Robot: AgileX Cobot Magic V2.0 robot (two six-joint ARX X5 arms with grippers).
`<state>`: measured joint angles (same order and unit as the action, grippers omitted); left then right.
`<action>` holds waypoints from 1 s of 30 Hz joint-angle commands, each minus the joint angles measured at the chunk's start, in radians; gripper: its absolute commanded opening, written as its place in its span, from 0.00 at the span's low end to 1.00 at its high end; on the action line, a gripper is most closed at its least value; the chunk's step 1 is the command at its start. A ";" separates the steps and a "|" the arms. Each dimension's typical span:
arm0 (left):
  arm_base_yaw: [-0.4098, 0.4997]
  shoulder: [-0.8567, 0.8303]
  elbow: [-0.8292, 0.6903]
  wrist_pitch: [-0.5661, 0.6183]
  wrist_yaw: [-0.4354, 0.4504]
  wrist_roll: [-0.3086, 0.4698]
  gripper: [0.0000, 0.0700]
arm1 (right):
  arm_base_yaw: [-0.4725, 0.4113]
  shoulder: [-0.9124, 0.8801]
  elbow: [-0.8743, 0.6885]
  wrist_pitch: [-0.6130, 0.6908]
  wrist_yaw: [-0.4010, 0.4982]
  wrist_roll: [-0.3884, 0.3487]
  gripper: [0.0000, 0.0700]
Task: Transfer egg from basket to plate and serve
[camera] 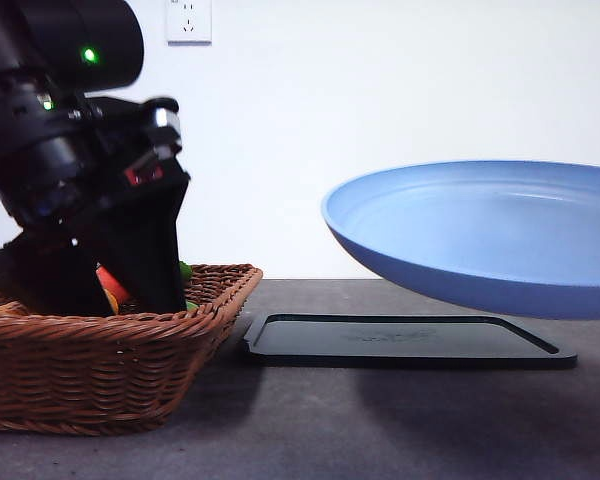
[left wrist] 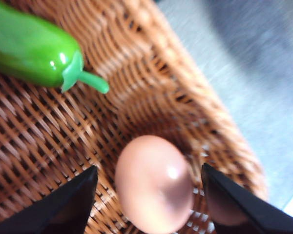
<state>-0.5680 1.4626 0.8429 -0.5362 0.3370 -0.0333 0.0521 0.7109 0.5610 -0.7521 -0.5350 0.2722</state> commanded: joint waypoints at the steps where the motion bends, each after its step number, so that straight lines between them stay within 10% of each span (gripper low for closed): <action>1: -0.009 0.023 0.017 -0.002 -0.005 0.023 0.62 | 0.000 0.004 0.002 0.009 -0.007 0.008 0.00; 15: -0.009 0.028 0.018 -0.021 -0.005 0.051 0.26 | 0.000 0.004 0.002 0.011 -0.007 0.008 0.00; 30: -0.029 0.028 0.375 -0.363 0.080 0.051 0.24 | 0.005 0.075 0.002 -0.031 -0.030 0.055 0.00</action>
<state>-0.5785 1.4750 1.1791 -0.9052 0.3800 0.0371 0.0532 0.7731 0.5610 -0.7874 -0.5519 0.3131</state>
